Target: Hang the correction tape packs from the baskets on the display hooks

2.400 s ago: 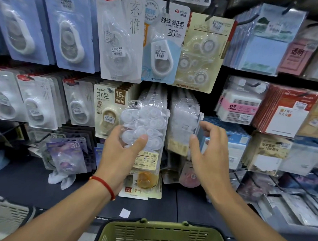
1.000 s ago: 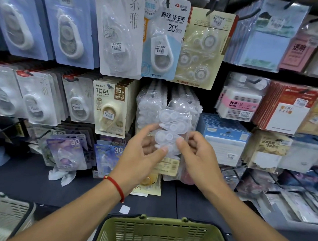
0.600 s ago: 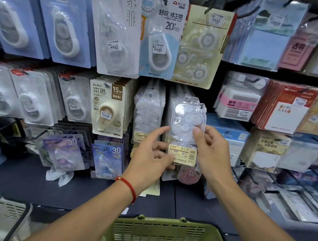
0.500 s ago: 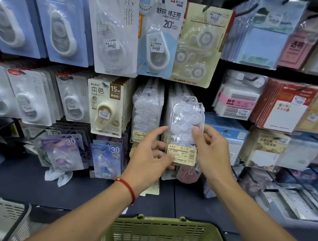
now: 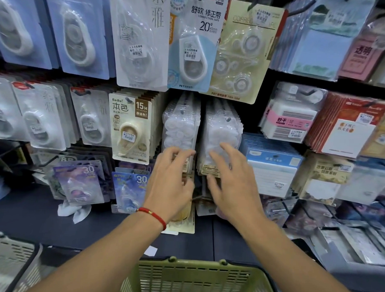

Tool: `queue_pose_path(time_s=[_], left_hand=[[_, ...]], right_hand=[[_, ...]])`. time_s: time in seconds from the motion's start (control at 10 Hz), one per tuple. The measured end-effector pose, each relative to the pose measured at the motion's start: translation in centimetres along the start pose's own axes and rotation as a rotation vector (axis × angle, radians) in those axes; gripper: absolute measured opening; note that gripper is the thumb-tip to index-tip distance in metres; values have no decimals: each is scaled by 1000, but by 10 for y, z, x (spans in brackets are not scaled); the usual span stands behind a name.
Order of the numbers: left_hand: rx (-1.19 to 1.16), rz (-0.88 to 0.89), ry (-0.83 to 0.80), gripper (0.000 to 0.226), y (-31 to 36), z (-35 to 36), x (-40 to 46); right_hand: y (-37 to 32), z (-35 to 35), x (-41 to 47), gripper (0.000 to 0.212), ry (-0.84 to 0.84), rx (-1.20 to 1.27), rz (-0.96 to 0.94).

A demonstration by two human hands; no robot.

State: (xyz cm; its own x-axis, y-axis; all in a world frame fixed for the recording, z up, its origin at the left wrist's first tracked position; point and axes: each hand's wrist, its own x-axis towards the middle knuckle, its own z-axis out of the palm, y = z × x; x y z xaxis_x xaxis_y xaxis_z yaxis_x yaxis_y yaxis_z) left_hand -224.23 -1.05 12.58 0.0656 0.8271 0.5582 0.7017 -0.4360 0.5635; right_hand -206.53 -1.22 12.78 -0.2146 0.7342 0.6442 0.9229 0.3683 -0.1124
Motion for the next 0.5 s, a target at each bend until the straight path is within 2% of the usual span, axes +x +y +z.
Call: queue_pose_path(time_s=[0.1,0.2,0.3,0.4,0.5], left_hand=[[117,-22,-123,76,-12,5,3],[175,-45,-236,87,-19,8,2],[150,-27,-247,89,-23,7,0],[93,-32,-257,82,-18,0,-1],[11,-38,-171,68,-8,-17,-7]], right_hand=[[4,11,3,67,-193,-122,-13],[4,13,8,72,-231,-100,20],[4,14,6,78,-262,-91,30],[3,3,1,71,-259,-1,-1],[1,-11,-4,56,-160,155,72]])
